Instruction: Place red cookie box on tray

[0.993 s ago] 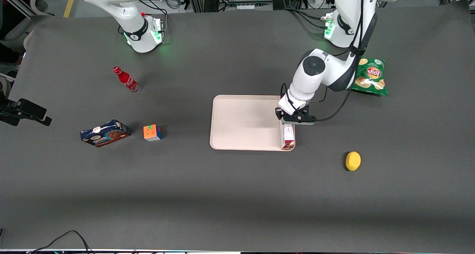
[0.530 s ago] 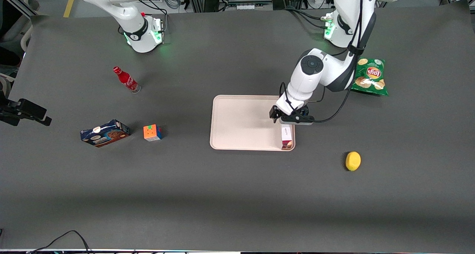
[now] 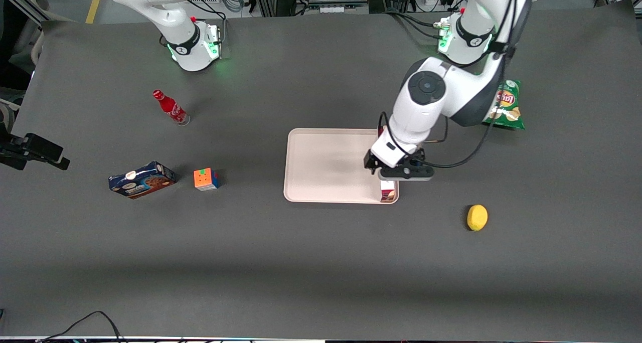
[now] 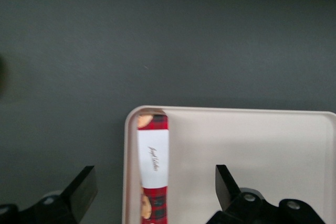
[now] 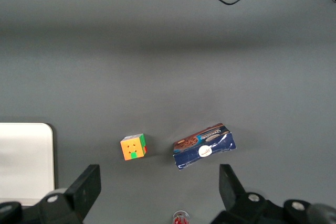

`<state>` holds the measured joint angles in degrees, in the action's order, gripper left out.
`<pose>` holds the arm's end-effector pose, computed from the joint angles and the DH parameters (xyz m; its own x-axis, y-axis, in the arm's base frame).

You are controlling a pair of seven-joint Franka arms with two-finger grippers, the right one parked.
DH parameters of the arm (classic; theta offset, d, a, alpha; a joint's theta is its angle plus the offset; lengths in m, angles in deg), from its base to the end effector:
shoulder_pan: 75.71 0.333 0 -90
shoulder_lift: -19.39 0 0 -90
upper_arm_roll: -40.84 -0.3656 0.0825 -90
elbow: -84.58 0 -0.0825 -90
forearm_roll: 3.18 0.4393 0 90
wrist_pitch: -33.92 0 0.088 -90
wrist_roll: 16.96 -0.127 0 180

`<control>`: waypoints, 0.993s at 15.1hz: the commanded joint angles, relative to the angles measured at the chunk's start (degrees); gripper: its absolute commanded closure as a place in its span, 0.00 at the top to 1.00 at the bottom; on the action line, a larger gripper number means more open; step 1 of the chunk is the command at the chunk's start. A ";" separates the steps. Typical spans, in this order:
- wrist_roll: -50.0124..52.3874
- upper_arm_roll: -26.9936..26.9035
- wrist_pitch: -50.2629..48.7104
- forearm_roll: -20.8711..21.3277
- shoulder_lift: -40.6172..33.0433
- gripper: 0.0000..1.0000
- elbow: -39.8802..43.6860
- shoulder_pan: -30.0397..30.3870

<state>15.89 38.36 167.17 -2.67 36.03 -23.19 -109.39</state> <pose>0.5974 -0.3634 0.3677 0.9898 0.0249 0.1399 0.0157 -0.9976 0.0669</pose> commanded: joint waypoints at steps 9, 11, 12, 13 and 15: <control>-26.93 -20.97 -36.38 -4.28 -2.65 1.00 26.47 2.31; -29.15 -22.92 -37.53 -4.11 -5.11 1.00 26.21 3.44; -29.33 -23.01 -38.75 -4.11 -6.43 1.00 26.21 4.67; -29.42 -22.93 -39.81 -3.85 -7.49 1.00 26.21 5.81; -30.56 -22.58 -41.04 -3.93 -9.78 1.00 25.60 8.19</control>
<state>-12.82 15.19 128.63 -6.15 29.45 2.87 -103.77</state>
